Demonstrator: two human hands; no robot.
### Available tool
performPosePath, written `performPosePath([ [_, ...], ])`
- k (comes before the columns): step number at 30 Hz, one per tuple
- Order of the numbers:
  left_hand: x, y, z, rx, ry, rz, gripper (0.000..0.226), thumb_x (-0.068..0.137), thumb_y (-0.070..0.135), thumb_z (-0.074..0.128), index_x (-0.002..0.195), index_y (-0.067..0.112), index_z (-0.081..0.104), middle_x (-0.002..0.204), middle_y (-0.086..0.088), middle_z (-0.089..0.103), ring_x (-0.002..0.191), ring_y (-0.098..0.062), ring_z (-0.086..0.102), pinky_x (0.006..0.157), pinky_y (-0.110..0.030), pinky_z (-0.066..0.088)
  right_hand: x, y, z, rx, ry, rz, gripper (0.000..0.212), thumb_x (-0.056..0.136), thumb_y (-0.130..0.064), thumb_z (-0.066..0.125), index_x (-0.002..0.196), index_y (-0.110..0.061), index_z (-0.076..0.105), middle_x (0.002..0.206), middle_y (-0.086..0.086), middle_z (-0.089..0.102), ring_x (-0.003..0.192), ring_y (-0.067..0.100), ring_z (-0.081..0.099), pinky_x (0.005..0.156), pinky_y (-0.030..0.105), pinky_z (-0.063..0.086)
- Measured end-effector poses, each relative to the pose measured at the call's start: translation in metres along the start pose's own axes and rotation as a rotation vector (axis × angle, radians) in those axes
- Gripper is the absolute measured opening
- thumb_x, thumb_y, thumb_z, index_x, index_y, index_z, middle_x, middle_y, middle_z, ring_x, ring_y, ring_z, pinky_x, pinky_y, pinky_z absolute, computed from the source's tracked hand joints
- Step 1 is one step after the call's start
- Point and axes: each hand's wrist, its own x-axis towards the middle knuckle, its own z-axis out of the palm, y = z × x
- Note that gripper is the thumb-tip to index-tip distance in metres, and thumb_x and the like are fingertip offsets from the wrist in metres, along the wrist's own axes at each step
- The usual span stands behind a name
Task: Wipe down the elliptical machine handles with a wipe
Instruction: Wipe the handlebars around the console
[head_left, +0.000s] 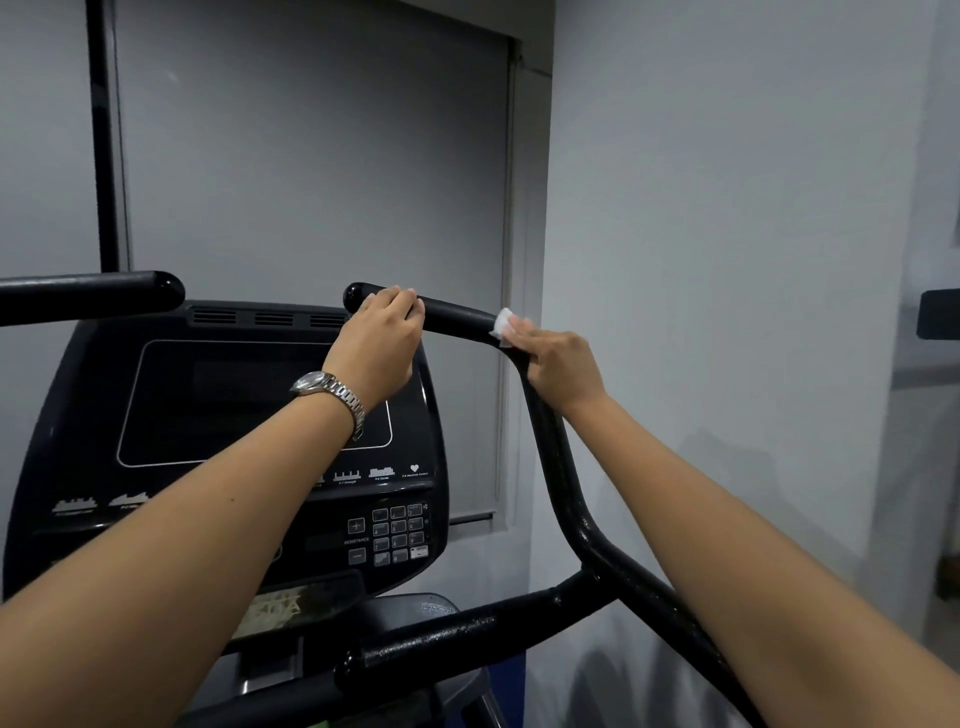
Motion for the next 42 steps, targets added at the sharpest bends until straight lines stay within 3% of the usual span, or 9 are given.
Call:
performPosePath([
  [4,-0.001,0.001,-0.003,-0.010,0.002,-0.011,0.049,0.084,0.000,0.052,0.132,-0.006,0.043,0.130,-0.017,0.047,0.126,-0.032,0.041,0.105,-0.040,0.037,-0.010,-0.010,0.004,-0.041,-0.047,-0.136,0.064,0.046,0.024,0.070,0.098,-0.011,0.075,0.109,0.006,0.072,0.077,0.027,0.072,0.044,0.031,0.056],
  [9,-0.002,0.003,-0.005,-0.022,0.005,-0.023,0.048,0.086,0.000,0.051,0.133,-0.005,0.042,0.132,-0.018,0.046,0.129,-0.032,0.038,0.104,-0.040,0.038,-0.026,0.019,0.001,0.008,-0.092,-0.112,0.057,0.055,0.022,0.064,0.097,-0.016,0.075,0.112,-0.007,0.071,0.067,0.032,0.069,0.046,0.036,0.055],
  [13,-0.002,0.003,-0.005,-0.034,0.012,-0.027,0.046,0.085,-0.001,0.051,0.130,-0.007,0.045,0.128,-0.019,0.049,0.124,-0.033,0.042,0.101,-0.040,0.040,-0.022,-0.004,-0.005,-0.042,-0.063,-0.110,0.061,0.038,0.024,0.070,0.086,-0.013,0.078,0.104,-0.001,0.074,0.061,0.026,0.067,0.039,0.023,0.050],
  [19,-0.002,0.003,-0.005,-0.035,0.015,-0.016,0.046,0.084,-0.003,0.052,0.129,-0.009,0.046,0.126,-0.021,0.050,0.122,-0.035,0.044,0.101,-0.042,0.040,-0.039,0.020,-0.014,0.063,-0.173,-0.126,0.038,0.065,0.014,0.071,0.090,-0.014,0.074,0.102,-0.009,0.072,0.061,0.027,0.066,0.051,0.034,0.056],
  [25,-0.002,0.002,-0.005,-0.040,0.013,-0.013,0.047,0.084,-0.003,0.051,0.130,-0.009,0.045,0.126,-0.021,0.049,0.123,-0.035,0.043,0.102,-0.043,0.040,-0.043,0.007,-0.008,0.093,-0.160,-0.051,0.041,0.057,0.019,0.072,0.085,-0.011,0.076,0.090,-0.001,0.074,0.054,0.030,0.065,0.047,0.034,0.055],
  [30,-0.003,0.003,-0.004,-0.049,0.005,-0.013,0.048,0.084,-0.003,0.051,0.130,-0.009,0.044,0.128,-0.021,0.049,0.125,-0.035,0.042,0.102,-0.045,0.040,-0.043,0.014,-0.026,0.197,-0.190,-0.001,0.026,0.069,0.012,0.070,0.080,-0.011,0.074,0.091,-0.006,0.074,0.073,0.021,0.069,0.067,0.033,0.056],
  [33,-0.003,0.003,-0.005,-0.046,-0.007,-0.014,0.049,0.086,0.000,0.050,0.134,-0.007,0.041,0.131,-0.018,0.046,0.128,-0.032,0.039,0.102,-0.044,0.039,-0.035,0.002,-0.021,0.153,-0.148,0.072,0.036,0.068,0.013,0.069,0.090,-0.015,0.077,0.095,-0.003,0.075,0.072,0.029,0.071,0.065,0.036,0.058],
  [36,-0.004,0.001,-0.005,-0.044,-0.005,-0.004,0.049,0.086,0.000,0.051,0.133,-0.007,0.041,0.132,-0.019,0.046,0.129,-0.033,0.039,0.102,-0.044,0.040,-0.044,0.006,-0.017,0.151,-0.263,0.070,0.036,0.070,0.010,0.069,0.091,-0.018,0.077,0.092,-0.002,0.075,0.070,0.029,0.071,0.064,0.039,0.058],
  [42,-0.004,0.001,-0.004,-0.052,0.007,-0.001,0.049,0.084,-0.001,0.052,0.131,-0.009,0.044,0.127,-0.021,0.048,0.124,-0.034,0.042,0.100,-0.044,0.041,-0.042,0.004,-0.052,0.250,-0.315,0.018,0.028,0.077,0.000,0.051,0.083,-0.009,0.077,0.094,-0.005,0.075,0.085,0.008,0.066,0.075,0.021,0.053],
])
